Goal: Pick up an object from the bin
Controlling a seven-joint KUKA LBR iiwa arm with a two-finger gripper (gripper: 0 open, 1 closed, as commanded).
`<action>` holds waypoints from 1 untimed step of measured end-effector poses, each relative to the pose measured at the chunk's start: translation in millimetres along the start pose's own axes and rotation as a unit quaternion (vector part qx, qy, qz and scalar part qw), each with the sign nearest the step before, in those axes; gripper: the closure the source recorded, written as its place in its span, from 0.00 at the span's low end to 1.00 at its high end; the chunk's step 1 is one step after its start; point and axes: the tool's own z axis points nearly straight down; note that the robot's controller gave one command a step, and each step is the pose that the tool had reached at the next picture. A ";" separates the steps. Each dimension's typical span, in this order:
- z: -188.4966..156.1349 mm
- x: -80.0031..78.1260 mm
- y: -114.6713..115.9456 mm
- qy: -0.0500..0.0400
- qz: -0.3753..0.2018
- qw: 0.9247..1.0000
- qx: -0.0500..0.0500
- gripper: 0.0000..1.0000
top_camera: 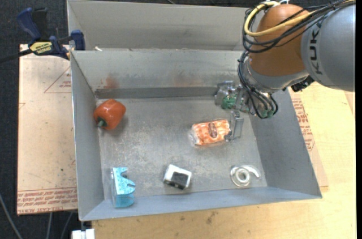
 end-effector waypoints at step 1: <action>-4.6 -1.7 0.0 -0.004 0.000 1.000 0.000 0.00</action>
Offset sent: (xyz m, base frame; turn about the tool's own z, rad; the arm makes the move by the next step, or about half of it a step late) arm 0.0094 0.0644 -0.0779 -0.1296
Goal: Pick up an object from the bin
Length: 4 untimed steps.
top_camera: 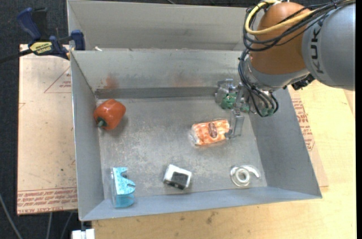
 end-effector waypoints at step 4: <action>84.2 -31.8 8.8 -0.001 -0.072 0.997 0.000 0.00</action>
Offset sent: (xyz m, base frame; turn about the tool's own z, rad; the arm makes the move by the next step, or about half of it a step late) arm -0.0127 0.0423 -0.0807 -0.0643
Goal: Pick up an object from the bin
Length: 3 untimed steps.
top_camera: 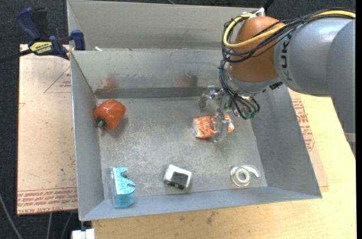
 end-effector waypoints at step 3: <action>11.6 -7.0 46.1 0.000 -0.055 0.998 -0.002 0.00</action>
Offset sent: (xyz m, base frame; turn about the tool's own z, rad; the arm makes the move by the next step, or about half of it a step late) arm 0.0045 0.0383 -0.0127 0.0253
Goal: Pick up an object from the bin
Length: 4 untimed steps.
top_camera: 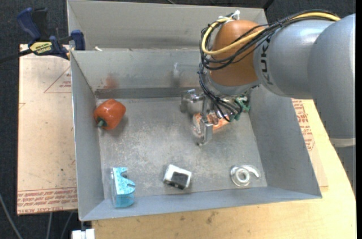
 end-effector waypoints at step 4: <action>-42.2 7.0 -68.9 0.003 0.031 1.000 0.001 1.00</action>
Offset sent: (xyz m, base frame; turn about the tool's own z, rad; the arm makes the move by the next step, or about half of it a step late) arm 0.0254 -0.0988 -0.0012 0.0921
